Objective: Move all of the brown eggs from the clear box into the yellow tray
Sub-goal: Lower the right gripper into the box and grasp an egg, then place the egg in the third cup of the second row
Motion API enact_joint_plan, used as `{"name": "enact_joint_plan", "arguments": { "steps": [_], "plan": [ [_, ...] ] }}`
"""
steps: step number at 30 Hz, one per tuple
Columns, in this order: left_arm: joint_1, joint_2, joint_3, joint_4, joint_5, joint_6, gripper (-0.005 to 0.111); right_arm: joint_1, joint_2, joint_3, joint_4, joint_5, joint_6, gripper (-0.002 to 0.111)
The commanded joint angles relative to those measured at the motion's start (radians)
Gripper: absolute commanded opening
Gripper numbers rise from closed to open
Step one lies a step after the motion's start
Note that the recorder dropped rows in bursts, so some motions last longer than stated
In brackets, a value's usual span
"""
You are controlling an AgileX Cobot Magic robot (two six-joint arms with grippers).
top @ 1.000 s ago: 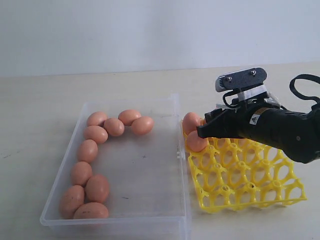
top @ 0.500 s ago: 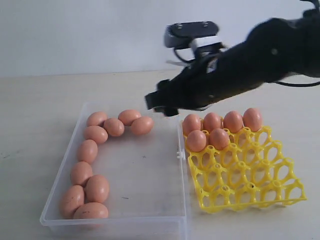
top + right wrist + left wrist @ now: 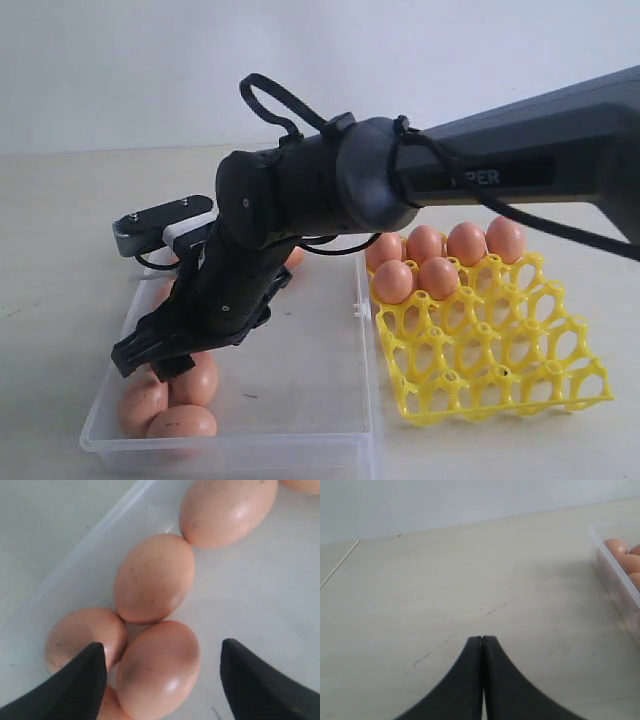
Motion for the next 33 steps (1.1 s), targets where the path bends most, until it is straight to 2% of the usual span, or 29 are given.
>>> {"name": "enact_joint_plan", "arguments": {
  "steps": [1,3,4,5,6,10,14,19,23,28,33],
  "plan": [
    [-0.006,-0.006,-0.004,-0.002,-0.009,-0.005,0.0,0.001,0.046,-0.009,-0.023,0.009,0.009,0.061],
    [-0.006,-0.006,-0.004,-0.002,-0.009,-0.005,0.0,0.001,0.058,-0.009,-0.023,0.011,0.009,0.041],
    [-0.006,-0.006,-0.004,-0.002,-0.009,-0.005,0.0,0.001,0.047,-0.009,-0.023,0.008,0.009,0.021],
    [-0.006,-0.006,-0.004,-0.002,-0.009,-0.005,0.0,0.001,0.033,-0.008,-0.031,-0.006,0.007,0.007],
    [-0.006,-0.006,-0.004,-0.002,-0.009,-0.005,0.0,-0.001,0.013,-0.001,-0.044,-0.032,0.004,0.001],
    [-0.006,-0.006,-0.004,-0.002,-0.009,-0.005,0.0,-0.025,-0.101,0.086,-0.117,-0.213,0.004,0.0],
    [-0.006,-0.006,-0.004,-0.002,-0.009,-0.005,0.0,-0.086,-0.234,0.259,-0.212,-0.409,0.004,0.0],
    [-0.006,-0.006,-0.004,-0.002,-0.009,-0.005,0.0,-0.212,-0.384,0.519,-0.288,-0.691,0.004,0.0],
    [-0.006,-0.006,-0.004,-0.002,-0.009,-0.005,0.0,-0.341,-0.469,0.689,-0.288,-0.848,0.004,0.0],
    [-0.006,-0.006,-0.004,-0.002,-0.009,-0.005,0.0,-0.464,-0.487,0.8,-0.288,-0.948,0.004,0.0],
    [-0.006,-0.006,-0.004,-0.002,-0.009,-0.005,0.0,-0.543,-0.449,0.833,-0.288,-0.989,0.004,0.0]
  ]
}}
